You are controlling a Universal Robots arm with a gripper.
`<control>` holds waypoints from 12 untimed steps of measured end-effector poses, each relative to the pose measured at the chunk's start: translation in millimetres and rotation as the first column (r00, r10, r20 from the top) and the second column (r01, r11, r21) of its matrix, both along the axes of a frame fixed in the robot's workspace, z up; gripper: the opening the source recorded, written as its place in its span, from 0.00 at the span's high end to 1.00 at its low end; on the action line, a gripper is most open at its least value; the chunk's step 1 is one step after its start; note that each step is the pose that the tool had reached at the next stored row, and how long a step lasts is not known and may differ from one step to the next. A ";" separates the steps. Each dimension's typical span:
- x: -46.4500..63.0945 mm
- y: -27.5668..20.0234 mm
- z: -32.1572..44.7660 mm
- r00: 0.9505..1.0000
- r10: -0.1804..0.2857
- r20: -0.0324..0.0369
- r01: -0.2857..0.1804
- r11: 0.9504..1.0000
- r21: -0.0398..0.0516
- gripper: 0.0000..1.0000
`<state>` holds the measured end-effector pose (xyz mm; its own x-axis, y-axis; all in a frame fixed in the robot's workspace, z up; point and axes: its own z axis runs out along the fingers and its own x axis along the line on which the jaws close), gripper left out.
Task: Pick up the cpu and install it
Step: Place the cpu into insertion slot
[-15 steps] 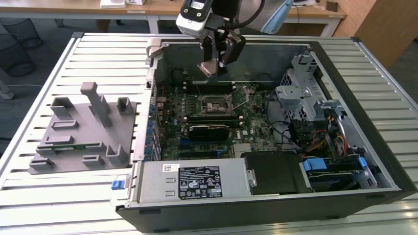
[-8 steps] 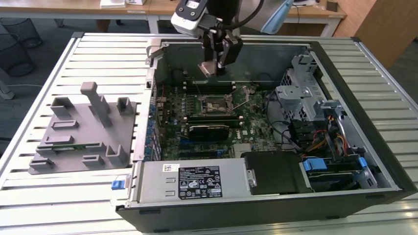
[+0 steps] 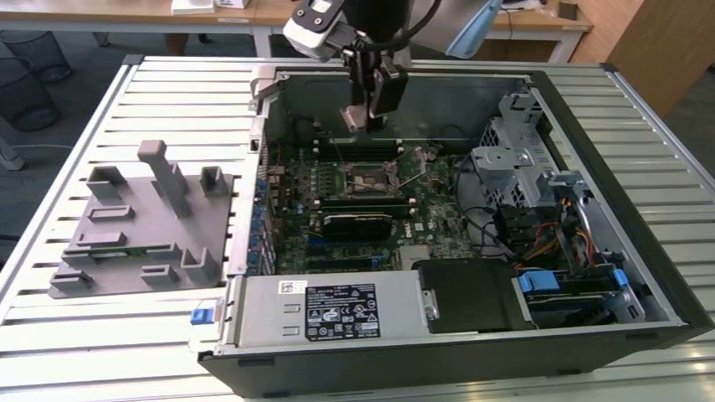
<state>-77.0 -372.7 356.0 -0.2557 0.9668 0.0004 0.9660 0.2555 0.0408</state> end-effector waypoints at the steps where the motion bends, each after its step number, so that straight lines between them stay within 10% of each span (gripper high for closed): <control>1: 0.0 0.0 -0.1 1.000 -0.018 0.000 0.018 1.000 0.000 0.47; 12: 0.0 1.4 -2.1 0.986 -0.168 0.000 0.168 0.986 0.000 0.47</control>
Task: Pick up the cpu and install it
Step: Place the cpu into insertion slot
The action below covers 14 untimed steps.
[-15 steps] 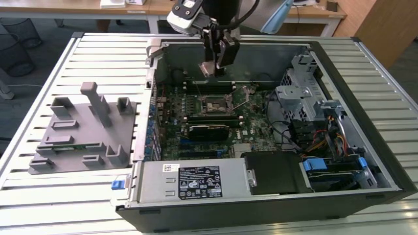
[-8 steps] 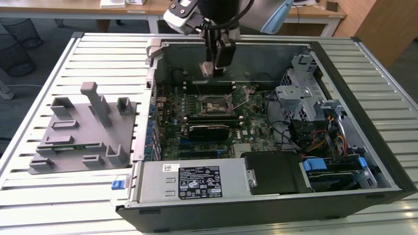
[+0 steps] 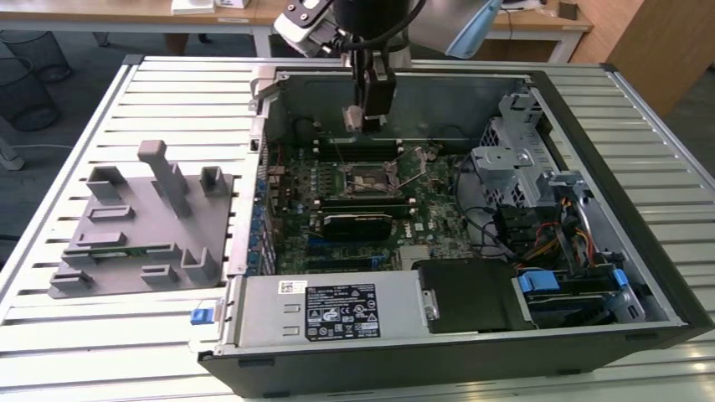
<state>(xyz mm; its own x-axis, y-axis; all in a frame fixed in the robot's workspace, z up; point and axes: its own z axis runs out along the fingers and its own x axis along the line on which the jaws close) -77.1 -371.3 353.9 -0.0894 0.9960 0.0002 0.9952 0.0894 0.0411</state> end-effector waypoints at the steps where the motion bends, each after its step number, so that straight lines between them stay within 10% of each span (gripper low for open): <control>1: 0.0 0.3 -0.6 1.000 -0.010 0.000 0.010 1.000 0.000 0.47; 8: 0.0 2.8 -5.7 0.999 -0.042 0.002 0.042 0.999 0.000 0.47; 14: 1.2 17.6 -16.2 0.999 -0.042 0.003 0.042 0.999 0.000 0.47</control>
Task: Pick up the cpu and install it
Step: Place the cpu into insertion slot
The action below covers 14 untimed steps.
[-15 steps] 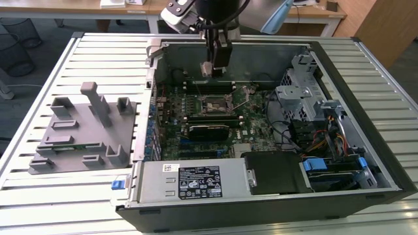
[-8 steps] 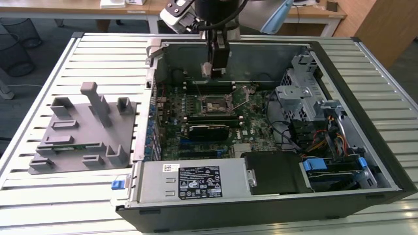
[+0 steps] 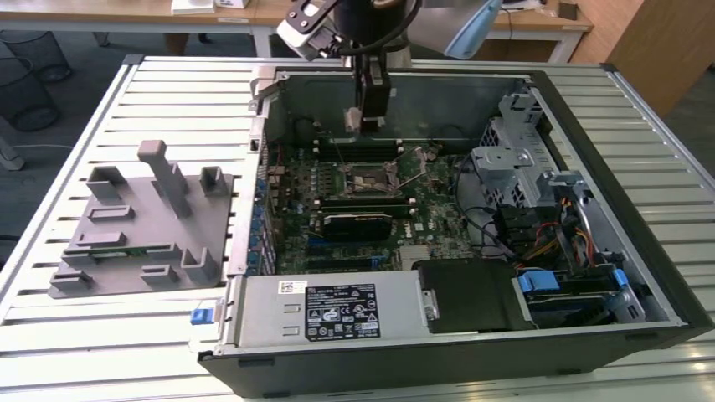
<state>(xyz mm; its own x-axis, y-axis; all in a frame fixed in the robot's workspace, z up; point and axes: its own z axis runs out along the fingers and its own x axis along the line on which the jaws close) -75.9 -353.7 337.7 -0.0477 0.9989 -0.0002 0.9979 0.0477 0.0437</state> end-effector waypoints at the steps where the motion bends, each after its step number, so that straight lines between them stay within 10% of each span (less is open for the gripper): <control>1: 0.3 2.2 -1.8 1.000 0.000 0.000 0.000 1.000 0.000 0.47; 14: 2.8 8.5 -25.6 0.999 0.032 0.000 -0.032 0.999 -0.004 0.47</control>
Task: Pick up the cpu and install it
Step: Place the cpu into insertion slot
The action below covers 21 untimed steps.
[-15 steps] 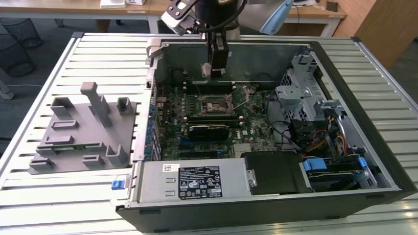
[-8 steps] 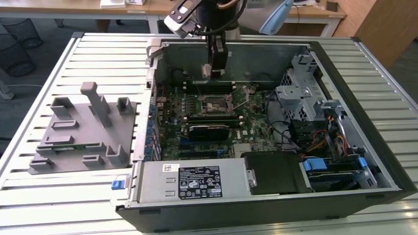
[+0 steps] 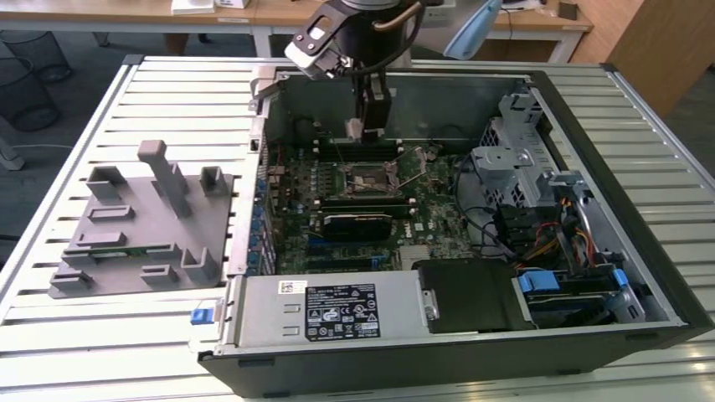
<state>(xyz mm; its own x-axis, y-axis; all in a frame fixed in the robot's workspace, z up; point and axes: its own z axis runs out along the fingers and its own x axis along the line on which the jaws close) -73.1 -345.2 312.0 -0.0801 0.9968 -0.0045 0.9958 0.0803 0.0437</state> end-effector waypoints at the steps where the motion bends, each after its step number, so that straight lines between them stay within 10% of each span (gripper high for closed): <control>1: 0.2 0.1 -1.8 1.000 0.000 0.000 0.000 1.000 0.000 0.47; 21: 8.4 7.7 -28.7 1.000 -0.006 0.000 0.006 1.000 -0.001 0.47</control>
